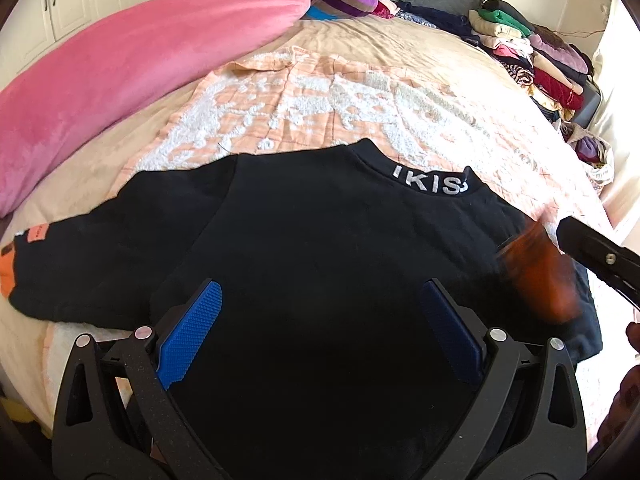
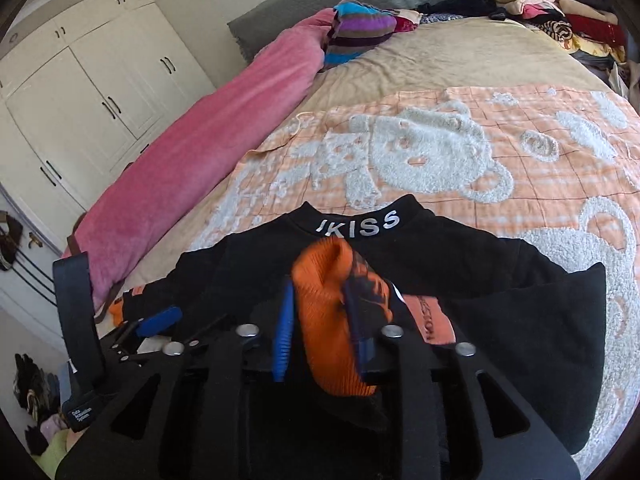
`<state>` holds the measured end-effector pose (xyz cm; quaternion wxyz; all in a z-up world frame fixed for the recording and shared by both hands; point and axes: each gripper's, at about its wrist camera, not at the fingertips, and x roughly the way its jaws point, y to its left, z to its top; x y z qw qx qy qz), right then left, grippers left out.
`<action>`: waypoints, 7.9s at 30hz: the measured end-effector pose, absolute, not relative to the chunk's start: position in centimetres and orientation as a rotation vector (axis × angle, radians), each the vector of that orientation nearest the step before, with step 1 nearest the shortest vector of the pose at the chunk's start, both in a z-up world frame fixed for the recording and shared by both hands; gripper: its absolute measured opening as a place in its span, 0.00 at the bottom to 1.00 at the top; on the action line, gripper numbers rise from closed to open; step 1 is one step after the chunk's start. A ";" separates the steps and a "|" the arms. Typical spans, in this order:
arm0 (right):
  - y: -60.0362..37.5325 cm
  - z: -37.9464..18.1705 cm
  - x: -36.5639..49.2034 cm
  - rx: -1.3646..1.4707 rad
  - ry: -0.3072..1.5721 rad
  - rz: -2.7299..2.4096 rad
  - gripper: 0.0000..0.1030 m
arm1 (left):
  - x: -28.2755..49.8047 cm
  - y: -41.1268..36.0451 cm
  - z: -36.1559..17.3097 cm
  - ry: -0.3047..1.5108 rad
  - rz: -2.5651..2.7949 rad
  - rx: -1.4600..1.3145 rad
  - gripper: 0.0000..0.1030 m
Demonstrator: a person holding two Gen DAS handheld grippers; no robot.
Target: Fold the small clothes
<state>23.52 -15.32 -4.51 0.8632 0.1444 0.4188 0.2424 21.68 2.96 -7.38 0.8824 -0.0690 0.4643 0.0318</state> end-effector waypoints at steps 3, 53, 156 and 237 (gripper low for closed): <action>-16.5 -4.5 23.3 0.324 0.852 0.481 0.42 | 21.8 2.3 -7.8 0.984 0.026 -0.167 0.91; -18.1 -13.8 23.8 0.016 1.020 0.289 0.50 | 21.1 12.2 -11.3 0.983 0.112 -0.323 0.21; -23.2 -5.8 22.8 0.311 0.865 0.310 0.96 | 20.6 -1.7 -11.0 0.988 -0.332 -0.298 0.27; -16.3 -8.4 21.9 -0.175 0.892 0.318 0.42 | 21.8 4.6 -11.2 1.000 0.039 0.038 0.54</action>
